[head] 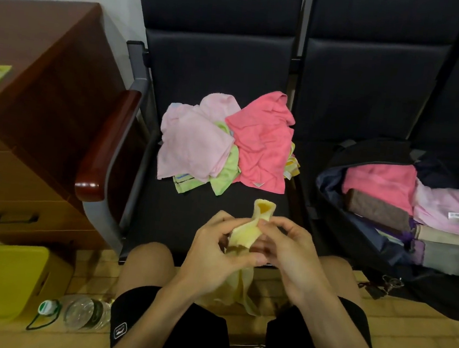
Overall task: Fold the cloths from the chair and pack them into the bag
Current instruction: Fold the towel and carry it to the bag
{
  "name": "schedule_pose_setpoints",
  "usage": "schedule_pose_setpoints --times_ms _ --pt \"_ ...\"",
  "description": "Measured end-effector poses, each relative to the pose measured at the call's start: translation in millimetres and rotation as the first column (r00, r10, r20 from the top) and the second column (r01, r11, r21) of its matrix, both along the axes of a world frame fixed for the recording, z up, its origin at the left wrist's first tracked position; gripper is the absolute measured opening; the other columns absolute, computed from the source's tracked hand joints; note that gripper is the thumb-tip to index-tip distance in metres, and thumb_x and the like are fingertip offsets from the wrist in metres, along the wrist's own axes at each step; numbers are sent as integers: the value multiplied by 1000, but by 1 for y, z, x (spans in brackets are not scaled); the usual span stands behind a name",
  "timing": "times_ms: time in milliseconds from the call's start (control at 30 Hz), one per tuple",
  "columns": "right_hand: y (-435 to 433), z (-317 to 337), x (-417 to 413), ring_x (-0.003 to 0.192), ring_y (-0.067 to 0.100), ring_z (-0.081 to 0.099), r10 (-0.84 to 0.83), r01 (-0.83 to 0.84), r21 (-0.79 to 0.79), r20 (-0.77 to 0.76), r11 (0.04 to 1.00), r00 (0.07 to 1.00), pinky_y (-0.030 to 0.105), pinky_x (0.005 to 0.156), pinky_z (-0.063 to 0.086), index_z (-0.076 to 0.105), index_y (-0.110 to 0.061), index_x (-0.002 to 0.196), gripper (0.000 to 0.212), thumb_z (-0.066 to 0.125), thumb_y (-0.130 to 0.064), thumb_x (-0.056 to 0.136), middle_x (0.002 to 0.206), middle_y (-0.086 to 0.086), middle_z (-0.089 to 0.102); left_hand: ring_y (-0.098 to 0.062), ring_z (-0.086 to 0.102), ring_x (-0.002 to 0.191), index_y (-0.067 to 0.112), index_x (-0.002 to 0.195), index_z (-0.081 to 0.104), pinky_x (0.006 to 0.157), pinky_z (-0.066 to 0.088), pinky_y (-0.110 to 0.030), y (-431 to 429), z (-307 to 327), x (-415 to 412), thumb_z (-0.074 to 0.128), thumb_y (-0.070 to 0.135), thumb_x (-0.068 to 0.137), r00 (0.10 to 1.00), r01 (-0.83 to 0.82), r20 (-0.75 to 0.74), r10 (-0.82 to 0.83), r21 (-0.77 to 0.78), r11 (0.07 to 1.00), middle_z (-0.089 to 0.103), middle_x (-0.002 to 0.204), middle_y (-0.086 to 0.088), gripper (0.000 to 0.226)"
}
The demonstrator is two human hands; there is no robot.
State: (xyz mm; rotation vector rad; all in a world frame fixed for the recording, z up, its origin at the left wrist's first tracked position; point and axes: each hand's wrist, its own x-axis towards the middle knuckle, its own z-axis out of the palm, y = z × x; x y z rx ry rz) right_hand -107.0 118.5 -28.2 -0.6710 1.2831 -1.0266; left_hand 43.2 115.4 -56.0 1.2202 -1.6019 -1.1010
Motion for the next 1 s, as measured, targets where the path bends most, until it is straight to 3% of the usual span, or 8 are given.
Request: schedule_pose_setpoints --times_ms 167,367,467,600,700,800,900,1000 --pt "-1 4 -5 95 24 73 38 -77 134 269 988 962 39 86 55 65 -10 104 13 64 -13 92 102 16 75 -7 57 80 28 112 74 69 43 -12 -2 -4 1 72 18 89 994 -72 69 82 -132 989 55 87 10 25" --pt "-3 -7 -20 83 19 67 9 -9 30 -20 1000 1000 30 71 49 64 -13 86 19 79 -21 77 89 7 69 -5 63 85 31 92 70 76 46 -20 -27 18 15 57 24 96 998 -50 -47 48 -41 998 66 92 6 15" --pt "-17 -15 -31 97 13 62 -36 28 -47 -181 999 983 29 76 48 58 -19 111 55 88 -25 66 103 0 65 -7 63 78 19 92 69 72 48 -19 -44 47 22 51 18 102 993 48 -108 -49 -9 999 69 80 7 20" --pt "-47 0 -36 115 18 64 364 -361 -95 15 928 931 42 100 46 49 -28 135 99 95 -44 50 122 0 69 -5 63 76 9 93 67 70 48 -17 -60 91 30 45 17 103 977 193 -88 -193 -13 981 67 78 8 25" --pt "-68 11 -37 104 23 67 549 -528 -153 178 835 816 39 91 52 67 -18 120 81 97 -42 49 112 6 72 -17 69 89 3 101 67 81 55 -27 -67 121 42 46 29 98 963 257 -83 -257 -5 966 71 92 -4 34" --pt "-76 31 -33 100 21 69 568 -542 -196 120 817 814 39 93 53 76 -13 107 55 93 -35 60 110 9 73 -16 69 90 5 103 67 83 55 -26 -67 147 58 45 28 95 944 320 -79 -319 -1 947 72 93 -2 32" --pt "-74 72 -38 89 15 71 311 -331 -435 -119 837 943 30 80 57 72 -8 103 19 66 -16 87 97 4 76 -16 71 90 9 104 69 77 55 -20 -67 154 75 45 32 92 968 248 47 -247 4 969 75 93 0 35" --pt "-57 114 -34 85 11 70 -45 -239 -722 -350 650 936 23 72 57 70 -16 98 17 57 -5 95 89 -5 73 -23 70 93 6 104 69 83 58 -28 -69 140 83 44 39 91 991 81 117 -72 -71 994 74 97 -7 43"
